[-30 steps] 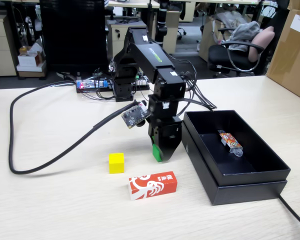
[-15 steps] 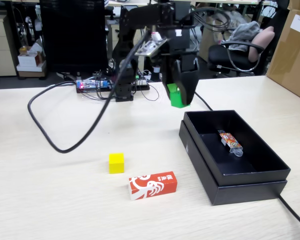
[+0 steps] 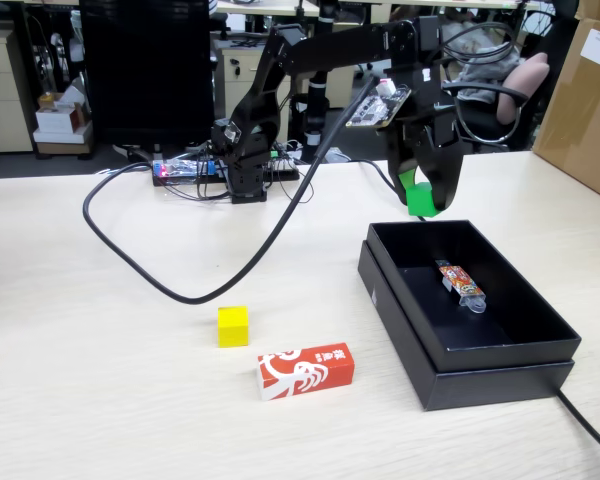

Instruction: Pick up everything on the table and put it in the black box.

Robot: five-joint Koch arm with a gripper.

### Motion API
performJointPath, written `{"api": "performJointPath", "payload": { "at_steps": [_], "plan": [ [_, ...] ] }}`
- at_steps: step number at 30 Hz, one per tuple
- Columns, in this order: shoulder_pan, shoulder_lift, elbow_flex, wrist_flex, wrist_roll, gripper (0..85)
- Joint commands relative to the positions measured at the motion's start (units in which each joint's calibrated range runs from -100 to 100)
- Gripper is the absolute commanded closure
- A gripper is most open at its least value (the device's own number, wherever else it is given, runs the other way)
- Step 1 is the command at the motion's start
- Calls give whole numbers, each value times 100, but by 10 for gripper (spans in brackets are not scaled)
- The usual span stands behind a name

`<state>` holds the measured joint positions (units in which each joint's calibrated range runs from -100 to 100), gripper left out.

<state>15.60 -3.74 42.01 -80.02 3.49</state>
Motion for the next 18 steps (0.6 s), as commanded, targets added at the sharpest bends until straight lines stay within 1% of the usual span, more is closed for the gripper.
{"api": "performJointPath", "payload": {
  "at_steps": [1,18],
  "plan": [
    [15,-45,468,58,-10,799],
    [5,471,387,66,0,797]
  ]
}}
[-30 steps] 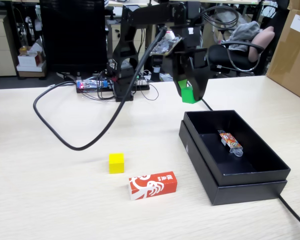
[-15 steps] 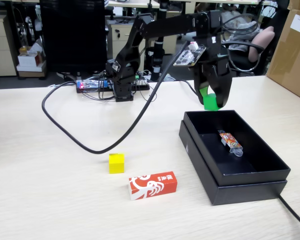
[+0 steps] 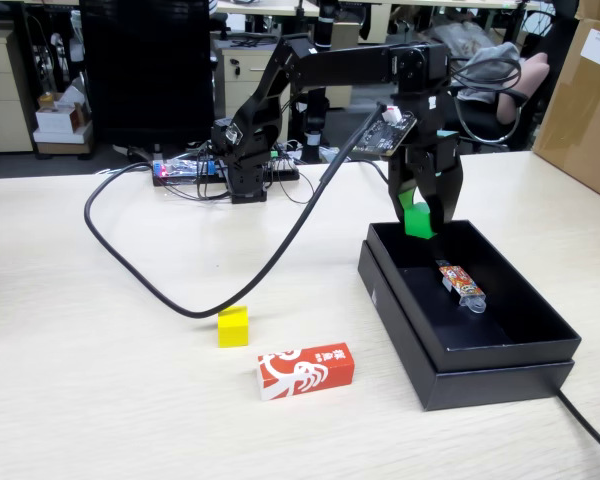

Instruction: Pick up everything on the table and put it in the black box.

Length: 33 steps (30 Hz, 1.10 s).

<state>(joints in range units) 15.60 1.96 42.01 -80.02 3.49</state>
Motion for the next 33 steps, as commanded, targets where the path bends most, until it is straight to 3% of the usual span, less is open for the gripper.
{"api": "performJointPath", "payload": {
  "at_steps": [1,17,19,24,27,33],
  "plan": [
    [0,-76,359,66,0,797],
    [-44,-99,-484,222,0,789],
    [-44,-133,-502,222,-5,709],
    [-44,-282,-529,213,-5,706],
    [-44,-409,-574,213,-5,584],
    [-34,-673,-584,213,-5,577]
  ]
}}
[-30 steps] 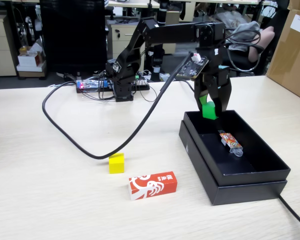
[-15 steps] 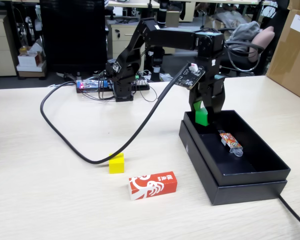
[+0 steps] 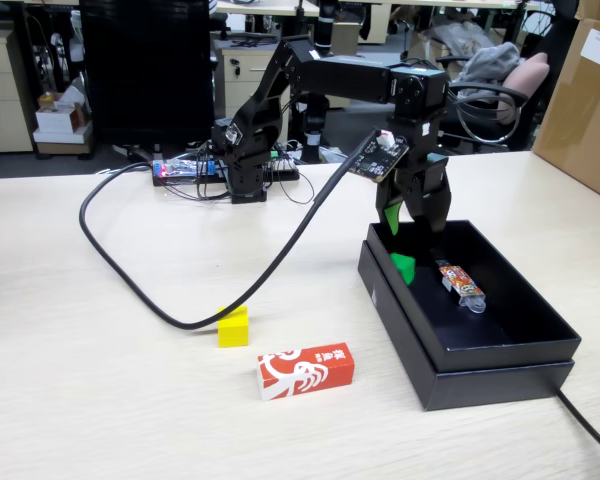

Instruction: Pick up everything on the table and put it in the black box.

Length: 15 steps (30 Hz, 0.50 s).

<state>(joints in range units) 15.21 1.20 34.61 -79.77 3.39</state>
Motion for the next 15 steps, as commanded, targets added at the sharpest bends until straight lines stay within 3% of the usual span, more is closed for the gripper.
{"api": "performJointPath", "payload": {
  "at_steps": [1,7,13,15],
  "plan": [
    [5,-688,156,189,5,577],
    [-103,-1595,274,189,-34,577],
    [-713,-2559,147,189,-352,576],
    [-943,-2559,20,189,-469,507]
  ]
}}
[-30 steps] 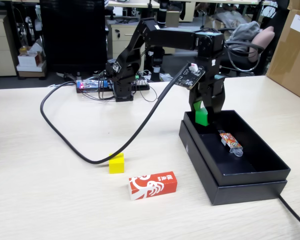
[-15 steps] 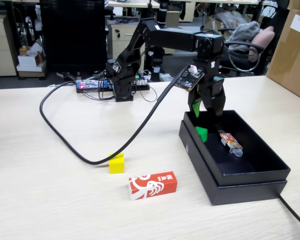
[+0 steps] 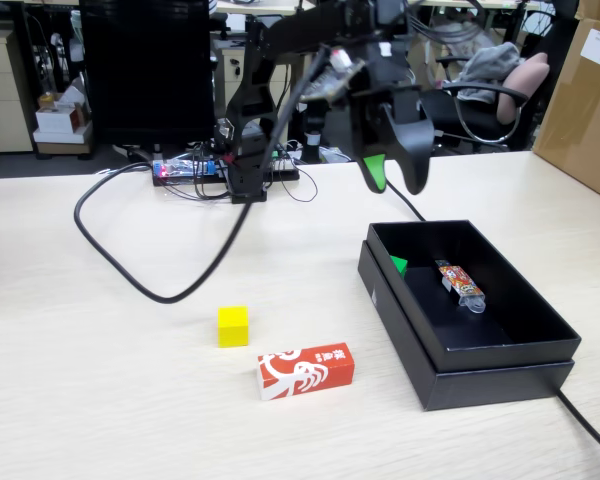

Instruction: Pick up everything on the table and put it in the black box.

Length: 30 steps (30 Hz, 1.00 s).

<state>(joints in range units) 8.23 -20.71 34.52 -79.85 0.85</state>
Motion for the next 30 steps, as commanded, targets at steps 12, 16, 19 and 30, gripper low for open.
{"api": "performJointPath", "payload": {
  "at_steps": [12,16,19,30],
  "plan": [
    [-1333,413,-1412,1061,-615,460],
    [-1519,837,-1739,1545,-684,438],
    [-1597,1159,-1811,1821,-728,438],
    [-1724,2031,-1693,2288,-801,400]
  ]
}}
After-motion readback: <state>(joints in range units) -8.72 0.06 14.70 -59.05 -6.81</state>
